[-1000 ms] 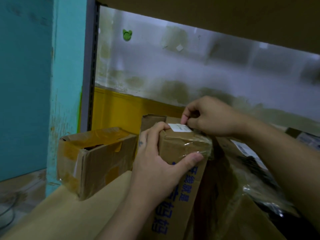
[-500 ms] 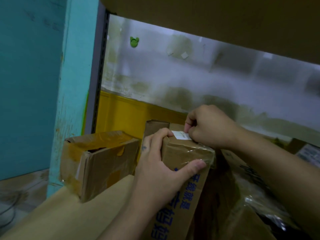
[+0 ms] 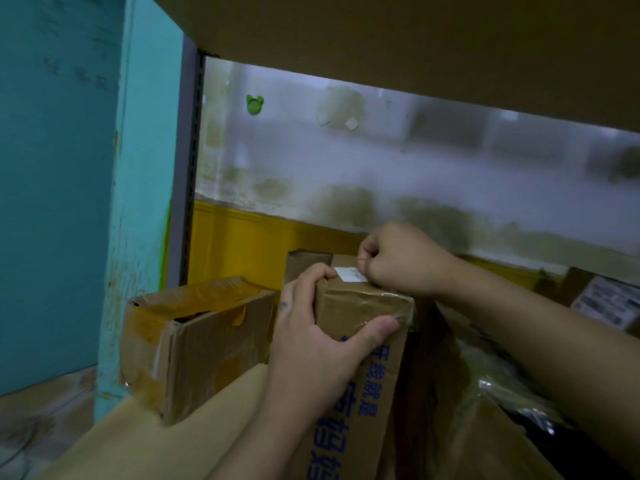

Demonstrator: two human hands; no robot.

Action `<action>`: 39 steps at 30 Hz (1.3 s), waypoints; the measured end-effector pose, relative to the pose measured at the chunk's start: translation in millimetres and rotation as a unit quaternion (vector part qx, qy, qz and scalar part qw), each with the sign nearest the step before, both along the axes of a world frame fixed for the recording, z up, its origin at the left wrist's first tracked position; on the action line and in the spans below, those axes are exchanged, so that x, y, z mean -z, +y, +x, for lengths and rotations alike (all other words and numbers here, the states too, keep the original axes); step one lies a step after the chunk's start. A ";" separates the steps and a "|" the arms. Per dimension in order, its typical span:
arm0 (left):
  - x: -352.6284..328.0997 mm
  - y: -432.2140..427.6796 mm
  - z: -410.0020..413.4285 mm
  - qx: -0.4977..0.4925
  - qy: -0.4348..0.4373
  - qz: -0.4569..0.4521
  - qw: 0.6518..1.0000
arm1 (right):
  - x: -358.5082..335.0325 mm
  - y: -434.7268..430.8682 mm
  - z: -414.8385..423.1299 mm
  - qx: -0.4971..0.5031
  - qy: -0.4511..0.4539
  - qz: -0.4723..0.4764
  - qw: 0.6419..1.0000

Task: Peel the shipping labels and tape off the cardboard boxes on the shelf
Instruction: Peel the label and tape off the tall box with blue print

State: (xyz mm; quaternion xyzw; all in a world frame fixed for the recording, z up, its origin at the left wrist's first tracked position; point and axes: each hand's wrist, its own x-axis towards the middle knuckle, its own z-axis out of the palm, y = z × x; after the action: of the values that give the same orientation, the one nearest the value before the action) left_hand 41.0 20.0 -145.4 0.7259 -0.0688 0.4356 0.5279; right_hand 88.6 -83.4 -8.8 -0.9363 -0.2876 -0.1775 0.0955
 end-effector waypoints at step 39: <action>-1.1 -0.9 -3.0 0.016 -0.001 -0.005 1.000 | -29.9 2.9 7.4 -0.048 -0.033 -0.198 0.979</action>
State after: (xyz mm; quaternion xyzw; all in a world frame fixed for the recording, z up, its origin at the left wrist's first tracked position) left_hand 38.0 19.0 -144.3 0.7214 -0.0784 0.4282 0.5385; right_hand 96.0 -80.5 21.1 -0.9153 -0.3650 -0.1432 -0.0925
